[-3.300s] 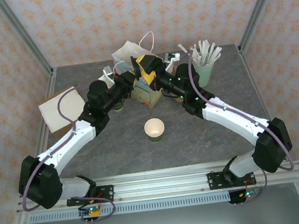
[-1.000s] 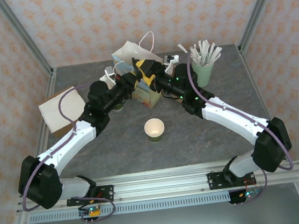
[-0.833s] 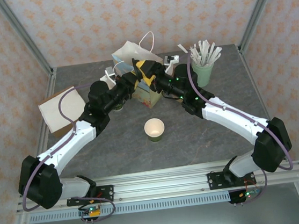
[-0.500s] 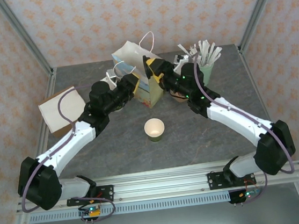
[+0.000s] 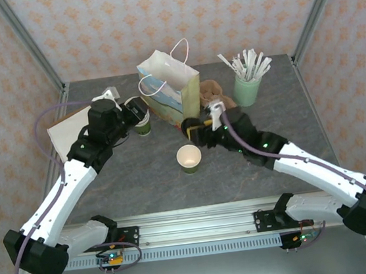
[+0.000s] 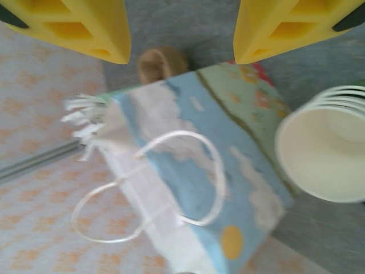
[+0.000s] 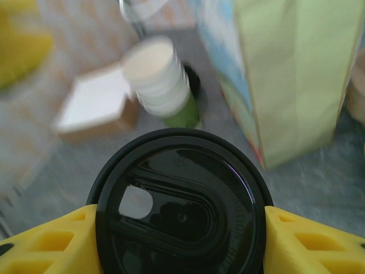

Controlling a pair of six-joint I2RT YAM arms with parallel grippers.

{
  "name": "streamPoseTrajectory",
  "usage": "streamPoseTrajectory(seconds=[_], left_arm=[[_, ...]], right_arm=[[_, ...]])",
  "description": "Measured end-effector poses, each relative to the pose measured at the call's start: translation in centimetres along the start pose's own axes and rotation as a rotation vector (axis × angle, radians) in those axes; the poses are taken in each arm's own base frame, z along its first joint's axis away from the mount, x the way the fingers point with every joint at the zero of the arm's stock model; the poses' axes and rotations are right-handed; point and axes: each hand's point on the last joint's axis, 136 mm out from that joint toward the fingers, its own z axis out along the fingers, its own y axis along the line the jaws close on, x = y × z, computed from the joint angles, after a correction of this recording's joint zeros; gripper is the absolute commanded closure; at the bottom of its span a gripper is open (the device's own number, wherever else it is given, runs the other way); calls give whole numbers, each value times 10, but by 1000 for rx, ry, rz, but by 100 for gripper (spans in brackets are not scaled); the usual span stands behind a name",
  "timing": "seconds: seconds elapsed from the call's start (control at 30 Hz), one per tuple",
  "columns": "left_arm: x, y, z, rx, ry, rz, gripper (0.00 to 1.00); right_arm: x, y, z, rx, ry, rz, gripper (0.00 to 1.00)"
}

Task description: Pack the takeout coffee

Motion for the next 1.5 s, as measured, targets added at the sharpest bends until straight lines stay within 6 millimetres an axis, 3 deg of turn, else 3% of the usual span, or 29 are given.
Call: streamPoseTrajectory(seconds=[0.13,0.4,1.5], left_arm=[[2,21,0,-68,28,49,46],[20,32,-2,-101,114,141,44],[28,31,-2,-80,153,149,42]], right_arm=[[49,3,19,35,148,-183,38],[84,-1,44,85,259,-342,40],[96,-2,56,88,262,-365,40]])
